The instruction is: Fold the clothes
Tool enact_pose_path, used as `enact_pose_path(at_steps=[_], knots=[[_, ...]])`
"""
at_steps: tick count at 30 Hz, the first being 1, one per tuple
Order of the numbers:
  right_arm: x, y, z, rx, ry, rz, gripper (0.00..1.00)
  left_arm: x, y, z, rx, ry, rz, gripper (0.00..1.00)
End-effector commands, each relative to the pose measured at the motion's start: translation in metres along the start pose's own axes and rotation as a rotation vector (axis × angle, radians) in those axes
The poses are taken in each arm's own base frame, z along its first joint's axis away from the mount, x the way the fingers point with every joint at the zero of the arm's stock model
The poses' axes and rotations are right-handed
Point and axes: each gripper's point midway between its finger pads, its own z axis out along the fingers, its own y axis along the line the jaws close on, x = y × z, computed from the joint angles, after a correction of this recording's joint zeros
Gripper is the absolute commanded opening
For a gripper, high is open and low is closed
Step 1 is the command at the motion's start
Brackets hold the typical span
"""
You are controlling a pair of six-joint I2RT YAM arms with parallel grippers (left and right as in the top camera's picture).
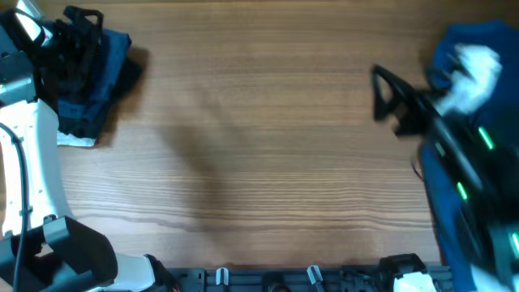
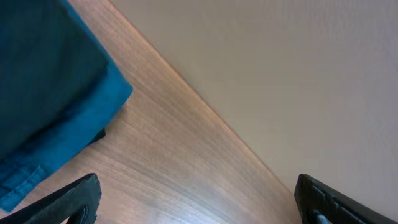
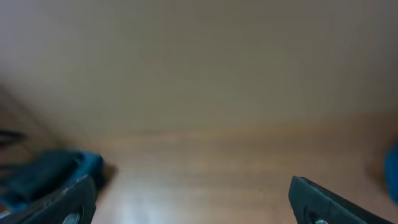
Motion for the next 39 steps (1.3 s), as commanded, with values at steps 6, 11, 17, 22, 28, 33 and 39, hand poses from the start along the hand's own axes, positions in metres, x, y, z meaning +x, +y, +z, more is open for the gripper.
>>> enact_pose_path(at_steps=[6,11,17,22,28,33,39], knots=[[-0.016,0.025,-0.185,-0.100,-0.414,-0.068,0.99,0.000,0.000,0.001,-0.003,-0.004,0.007,1.00],[0.023,0.006,-0.179,-0.059,-0.459,-0.065,0.99,0.000,0.000,0.001,-0.003,-0.004,0.007,1.00],[0.080,-0.038,-0.088,0.003,-0.436,0.030,1.00,0.000,0.000,0.001,-0.003,-0.004,0.007,1.00],[0.109,-0.062,-0.046,0.002,-0.553,0.030,0.99,0.000,0.000,0.001,-0.003,-0.004,0.007,1.00],[0.148,-0.087,-0.024,0.075,-0.511,0.020,1.00,0.000,0.000,0.001,-0.003,-0.004,0.007,1.00],[0.177,-0.098,-0.010,0.109,-0.426,-0.019,1.00,0.000,0.000,0.001,-0.003,-0.004,0.007,1.00],[0.207,-0.108,0.000,0.165,-0.289,-0.132,1.00,0.000,0.000,0.001,-0.003,-0.004,0.007,1.00]])
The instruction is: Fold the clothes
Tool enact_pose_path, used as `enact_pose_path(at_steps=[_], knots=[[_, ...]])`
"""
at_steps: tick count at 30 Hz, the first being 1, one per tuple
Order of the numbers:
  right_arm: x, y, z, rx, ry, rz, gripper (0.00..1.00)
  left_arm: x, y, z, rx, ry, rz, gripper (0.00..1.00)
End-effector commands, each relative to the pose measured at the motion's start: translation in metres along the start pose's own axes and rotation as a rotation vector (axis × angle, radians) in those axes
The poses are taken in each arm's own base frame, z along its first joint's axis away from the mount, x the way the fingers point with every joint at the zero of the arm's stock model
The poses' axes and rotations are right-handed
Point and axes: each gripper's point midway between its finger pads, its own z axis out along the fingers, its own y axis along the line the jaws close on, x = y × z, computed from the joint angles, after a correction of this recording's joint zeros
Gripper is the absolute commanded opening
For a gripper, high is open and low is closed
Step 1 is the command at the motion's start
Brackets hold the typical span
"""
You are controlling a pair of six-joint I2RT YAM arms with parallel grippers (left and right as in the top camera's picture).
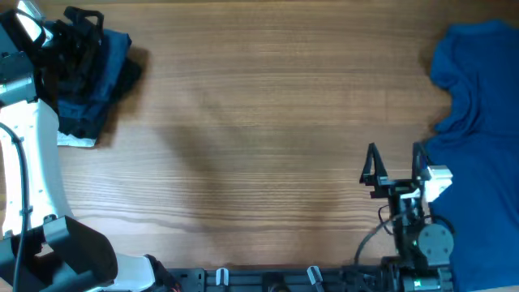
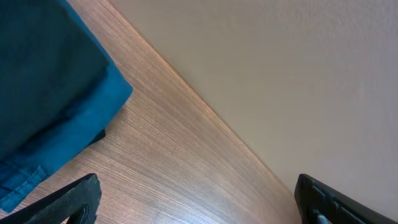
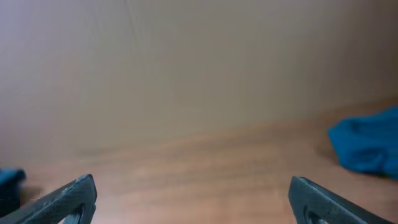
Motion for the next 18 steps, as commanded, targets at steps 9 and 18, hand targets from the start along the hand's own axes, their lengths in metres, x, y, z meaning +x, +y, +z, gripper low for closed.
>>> enact_pose_path(at_steps=[9,18], knots=[[0.024,-0.006,-0.001,0.019,0.095,-0.072,1.00,0.000,0.000,0.001,-0.004,-0.002,0.006,1.00],[0.024,-0.006,-0.001,0.019,0.095,-0.072,1.00,0.000,0.000,0.001,-0.004,-0.002,0.006,1.00]])
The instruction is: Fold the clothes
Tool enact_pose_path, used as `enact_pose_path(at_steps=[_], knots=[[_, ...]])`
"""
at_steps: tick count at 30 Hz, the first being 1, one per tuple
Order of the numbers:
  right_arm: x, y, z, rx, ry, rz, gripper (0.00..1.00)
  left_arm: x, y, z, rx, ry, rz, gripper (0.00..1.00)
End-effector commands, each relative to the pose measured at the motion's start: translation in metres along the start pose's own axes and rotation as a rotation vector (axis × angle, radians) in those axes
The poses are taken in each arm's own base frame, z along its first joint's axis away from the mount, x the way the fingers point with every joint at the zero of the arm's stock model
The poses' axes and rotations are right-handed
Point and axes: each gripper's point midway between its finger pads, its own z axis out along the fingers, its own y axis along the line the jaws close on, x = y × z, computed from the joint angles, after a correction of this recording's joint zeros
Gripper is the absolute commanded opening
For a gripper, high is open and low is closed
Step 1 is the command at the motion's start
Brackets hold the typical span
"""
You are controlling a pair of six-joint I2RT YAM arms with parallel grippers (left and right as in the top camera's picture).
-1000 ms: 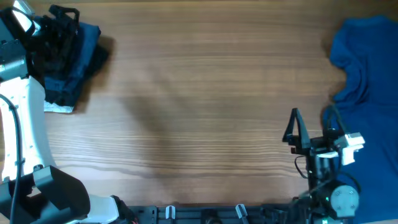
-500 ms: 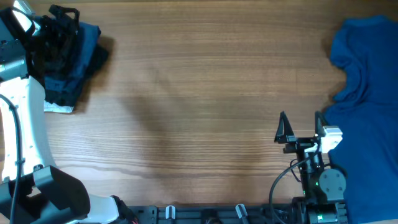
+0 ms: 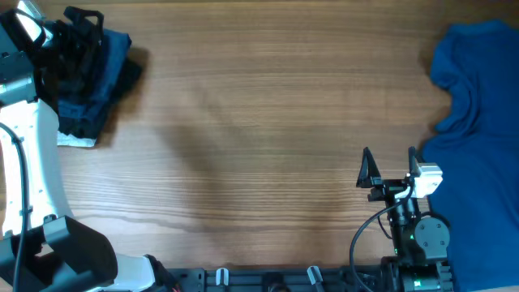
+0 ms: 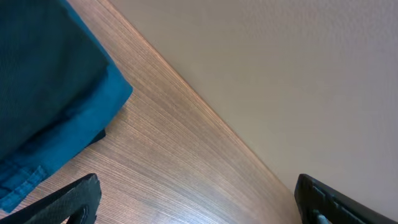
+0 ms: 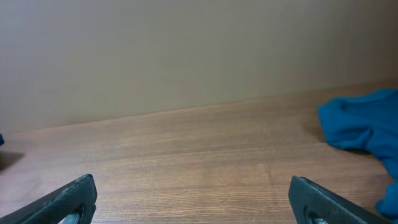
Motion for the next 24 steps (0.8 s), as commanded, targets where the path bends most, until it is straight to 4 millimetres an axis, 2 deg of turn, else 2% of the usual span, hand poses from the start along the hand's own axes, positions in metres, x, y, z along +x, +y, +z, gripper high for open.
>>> enact_pose_path(at_steps=[1,5,10,11,13,14,17,18,19,20,21,22,24], knots=[[-0.001,0.000,0.000,0.000,-0.005,-0.013,1.00,0.000,0.000,0.001,-0.004,-0.002,0.006,1.00],[-0.001,0.000,0.000,0.000,-0.005,-0.014,1.00,0.002,0.004,0.001,-0.021,0.003,0.002,1.00],[-0.001,0.000,0.000,0.000,-0.005,-0.014,1.00,0.032,0.024,-0.002,-0.105,0.117,-0.067,1.00],[-0.001,0.000,0.000,0.000,-0.005,-0.014,1.00,0.044,0.028,-0.005,-0.133,0.159,-0.087,1.00],[-0.001,0.000,0.000,0.000,-0.005,-0.013,1.00,0.054,0.023,-0.020,-0.144,0.184,-0.101,1.00],[-0.001,0.000,0.000,0.000,-0.005,-0.013,1.00,0.063,0.012,-0.032,-0.138,0.196,-0.091,1.00],[-0.001,0.000,0.000,0.000,-0.005,-0.013,1.00,0.077,-0.038,-0.081,-0.045,0.155,0.000,1.00],[-0.001,0.000,0.000,0.000,-0.005,-0.014,1.00,0.082,-0.060,-0.101,0.007,0.126,0.043,1.00],[-0.001,0.000,0.000,0.000,-0.005,-0.013,1.00,0.086,-0.072,-0.116,0.041,0.106,0.070,1.00],[-0.001,0.000,0.000,0.000,-0.005,-0.014,1.00,0.092,-0.092,-0.142,0.101,0.068,0.114,1.00],[-0.001,0.000,0.000,0.000,-0.005,-0.014,1.00,0.094,-0.102,-0.160,0.133,0.036,0.138,1.00],[-0.001,0.000,0.000,0.000,-0.005,-0.013,1.00,0.096,-0.113,-0.186,0.174,-0.016,0.168,1.00],[-0.001,0.000,0.000,0.000,-0.005,-0.014,1.00,0.101,-0.125,-0.221,0.232,-0.080,0.203,1.00]])
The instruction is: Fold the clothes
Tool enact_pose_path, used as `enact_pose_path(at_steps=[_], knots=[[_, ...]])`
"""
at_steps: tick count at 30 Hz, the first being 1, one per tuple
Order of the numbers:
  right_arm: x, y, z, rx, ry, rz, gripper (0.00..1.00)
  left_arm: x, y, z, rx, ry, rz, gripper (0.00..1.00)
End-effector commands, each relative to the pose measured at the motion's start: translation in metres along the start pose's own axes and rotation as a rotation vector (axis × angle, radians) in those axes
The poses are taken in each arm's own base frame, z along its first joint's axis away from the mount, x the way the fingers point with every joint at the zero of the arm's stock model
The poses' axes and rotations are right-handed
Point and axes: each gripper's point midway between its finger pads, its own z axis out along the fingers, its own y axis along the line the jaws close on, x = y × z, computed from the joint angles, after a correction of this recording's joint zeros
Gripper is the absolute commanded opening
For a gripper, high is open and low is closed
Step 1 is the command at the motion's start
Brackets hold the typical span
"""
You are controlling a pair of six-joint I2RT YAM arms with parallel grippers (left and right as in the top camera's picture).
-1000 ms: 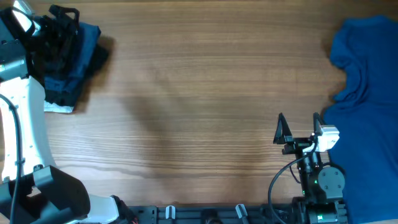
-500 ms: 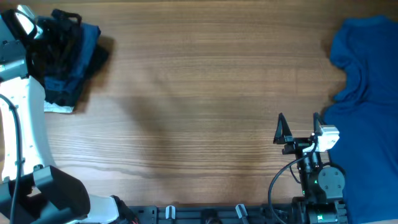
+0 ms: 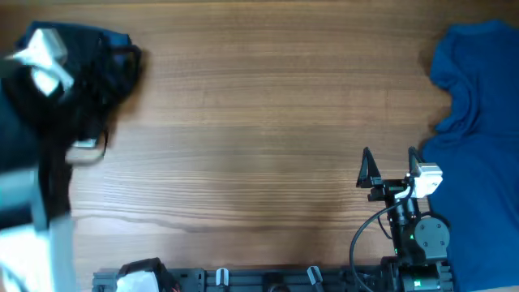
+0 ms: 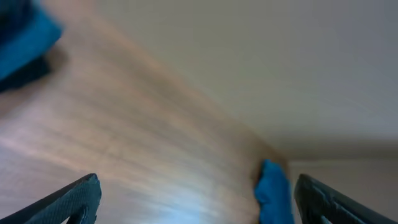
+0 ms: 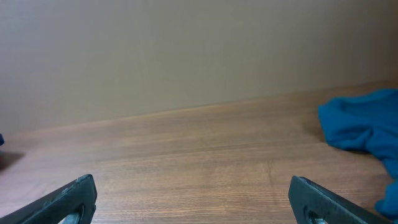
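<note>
A loose blue garment (image 3: 478, 122) lies crumpled at the table's right side; it also shows as the blue garment (image 5: 360, 127) in the right wrist view and, small and far off, as the blue garment (image 4: 272, 190) in the left wrist view. A folded dark blue pile (image 3: 123, 55) sits at the far left, half hidden by my blurred left arm. My left gripper (image 4: 196, 193) is open and empty. Near the front edge my right gripper (image 3: 389, 162) stands open and empty, left of the garment.
The wooden table (image 3: 259, 122) stretches between the pile and the garment. A white scrap (image 3: 85, 148) shows beside the left arm. The arm mounts and a rail (image 3: 268, 277) line the front edge.
My left arm has moved and is blurred; its camera faced the folded pile's edge and now looks across the table toward the blue garment. The right arm has not moved.
My right arm was blurred by the blue garment at the right, gripper open, while the left gripper stood open at the folded pile. Then the right arm stood at the front edge, open, and stayed. Now the left arm has left its place by the pile.
</note>
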Motion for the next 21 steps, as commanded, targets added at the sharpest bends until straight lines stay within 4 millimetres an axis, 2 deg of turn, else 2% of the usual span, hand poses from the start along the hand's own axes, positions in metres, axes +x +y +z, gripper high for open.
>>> enact_pose_path(at_steps=[1,3,4,5,7,11,13,16,18,21], knots=[[-0.001,0.000,0.000,0.000,-0.006,-0.014,1.00,0.004,-0.033,-0.060,0.091,-0.130,0.084,1.00],[-0.001,0.000,0.000,0.000,-0.006,-0.013,1.00,0.006,-0.038,-0.094,0.089,-0.230,0.111,1.00],[-0.001,0.000,0.000,0.000,-0.006,-0.013,1.00,0.010,-0.033,-0.108,0.058,-0.267,0.109,1.00],[-0.001,0.000,0.000,0.000,-0.006,-0.014,1.00,0.016,-0.025,-0.119,0.025,-0.285,0.101,1.00],[-0.001,0.000,0.000,0.000,-0.006,-0.013,0.99,0.040,0.001,-0.144,-0.083,-0.301,0.068,1.00],[-0.001,0.000,0.000,0.000,-0.006,-0.014,1.00,0.075,0.031,-0.166,-0.149,-0.332,0.055,1.00],[-0.001,0.000,0.000,0.000,-0.006,-0.014,0.99,0.097,0.050,-0.163,-0.147,-0.337,0.057,1.00],[-0.001,0.000,0.000,0.000,-0.006,-0.014,0.99,0.117,0.085,-0.139,-0.153,-0.361,0.059,1.00],[-0.001,0.000,0.000,0.000,-0.006,-0.013,1.00,0.118,0.100,-0.120,-0.135,-0.405,0.071,1.00],[-0.001,0.000,0.000,0.000,-0.006,-0.014,1.00,0.100,0.120,-0.076,-0.067,-0.529,0.103,1.00]])
